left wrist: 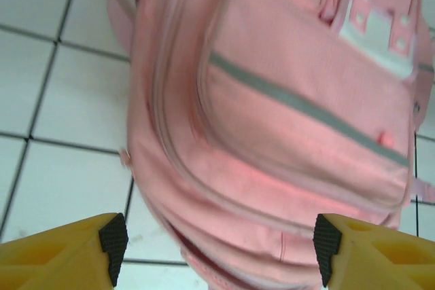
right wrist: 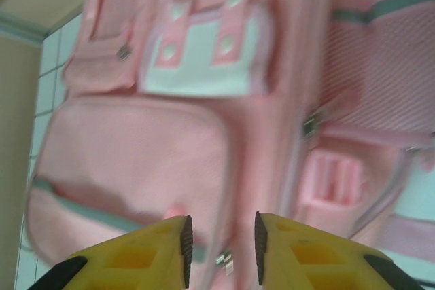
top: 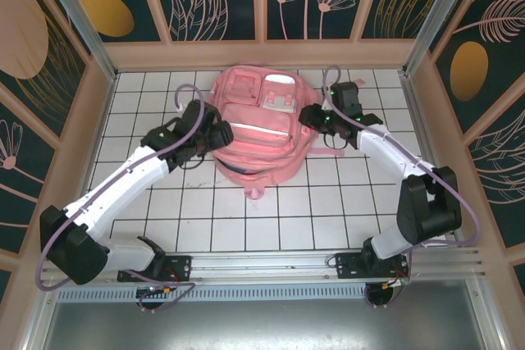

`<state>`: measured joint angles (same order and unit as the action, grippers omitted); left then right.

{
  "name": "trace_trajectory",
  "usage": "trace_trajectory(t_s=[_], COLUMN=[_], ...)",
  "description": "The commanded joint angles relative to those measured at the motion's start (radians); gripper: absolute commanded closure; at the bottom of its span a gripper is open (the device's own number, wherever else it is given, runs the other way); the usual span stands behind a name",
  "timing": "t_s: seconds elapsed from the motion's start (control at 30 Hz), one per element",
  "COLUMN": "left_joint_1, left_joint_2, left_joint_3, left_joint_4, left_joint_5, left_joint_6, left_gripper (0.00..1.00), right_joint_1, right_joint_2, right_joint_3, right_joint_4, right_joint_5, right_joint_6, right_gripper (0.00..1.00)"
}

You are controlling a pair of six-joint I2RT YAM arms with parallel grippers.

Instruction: Pack the student bag

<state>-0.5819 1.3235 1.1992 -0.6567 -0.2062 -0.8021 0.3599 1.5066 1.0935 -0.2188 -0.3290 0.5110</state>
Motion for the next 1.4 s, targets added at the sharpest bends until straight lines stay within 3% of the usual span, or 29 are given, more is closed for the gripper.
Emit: trace_trajectory(t_s=[0.0,0.17,0.3,0.5,0.57,0.83,0.97,1.13,1.37], left_joint_1=[0.097,0.219,0.281,0.308,0.307,0.307,0.302,0.214,0.03], left_joint_2=[0.074,0.263,0.468,0.702,0.739,0.684,0.617,0.517,0.446], left_joint_3=[0.066,0.177,0.295,0.425,0.428,0.214,0.087,-0.035,-0.114], left_joint_4=[-0.037,0.098,0.164,0.207,0.216,0.351,0.422,0.478,0.561], left_joint_5=[-0.029,0.091,0.156,0.199,0.213,0.313,0.364,0.365,0.334], left_joint_6=[0.14,0.262,0.301,0.322,0.326,0.27,0.195,0.082,-0.114], left_gripper=[0.25,0.23,0.2,0.19,0.26,0.71,0.87,0.97,0.97], right_joint_1=[0.106,0.298,0.391,0.417,0.405,0.233,0.115,-0.025,-0.206], right_joint_2=[-0.033,0.016,0.082,0.173,0.172,0.082,0.057,0.076,0.127], right_joint_3=[-0.031,-0.021,-0.018,-0.037,-0.05,-0.167,-0.186,-0.154,-0.038], right_joint_4=[-0.002,0.049,0.098,0.108,0.087,0.036,-0.015,-0.058,-0.104], right_joint_5=[0.012,0.02,0.01,0.038,0.073,0.145,0.165,0.196,0.257], right_joint_6=[0.056,0.091,0.109,0.104,0.096,0.067,0.038,-0.034,-0.083], right_gripper=[0.7,0.71,0.71,0.73,0.74,0.74,0.74,0.74,0.74])
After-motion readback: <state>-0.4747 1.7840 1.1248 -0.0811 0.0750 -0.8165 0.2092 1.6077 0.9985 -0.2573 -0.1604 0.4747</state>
